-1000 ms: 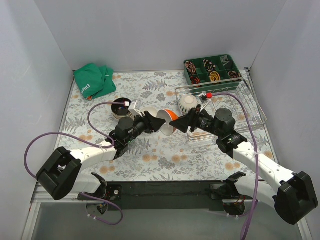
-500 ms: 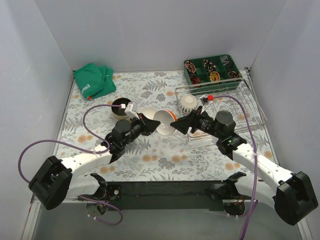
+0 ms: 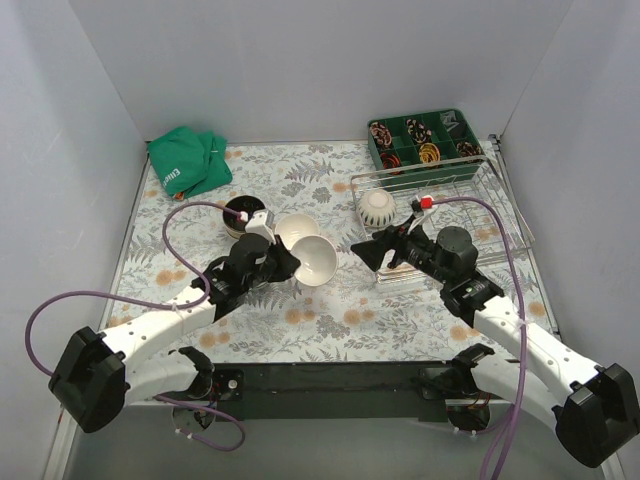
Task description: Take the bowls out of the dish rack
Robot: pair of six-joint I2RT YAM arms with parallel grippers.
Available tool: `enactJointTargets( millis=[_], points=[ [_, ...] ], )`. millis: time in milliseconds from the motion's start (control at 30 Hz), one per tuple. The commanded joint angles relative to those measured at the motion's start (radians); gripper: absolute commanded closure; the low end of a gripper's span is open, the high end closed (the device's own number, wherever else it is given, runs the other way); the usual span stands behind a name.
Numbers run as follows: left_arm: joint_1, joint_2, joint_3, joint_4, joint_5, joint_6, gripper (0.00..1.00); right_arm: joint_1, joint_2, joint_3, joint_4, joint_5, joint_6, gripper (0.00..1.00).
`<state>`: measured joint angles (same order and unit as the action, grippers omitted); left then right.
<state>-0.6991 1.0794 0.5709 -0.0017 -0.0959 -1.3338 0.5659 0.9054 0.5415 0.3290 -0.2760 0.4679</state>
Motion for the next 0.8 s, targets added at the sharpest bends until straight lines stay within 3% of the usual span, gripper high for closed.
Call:
enactJointTargets(
  millis=[0,567,767],
  points=[
    [0.003,0.026,0.095,-0.201,-0.021,-0.008,1.00,0.002,-0.031,0.000,-0.036,0.083,-0.078,0.10],
    [0.003,0.278,0.182,-0.239,-0.034,0.002,1.00,0.000,-0.068,-0.021,-0.087,0.158,-0.141,0.09],
    [0.003,0.306,0.182,-0.235,-0.061,0.012,0.80,-0.001,-0.069,-0.028,-0.090,0.176,-0.152,0.09]
  ],
)
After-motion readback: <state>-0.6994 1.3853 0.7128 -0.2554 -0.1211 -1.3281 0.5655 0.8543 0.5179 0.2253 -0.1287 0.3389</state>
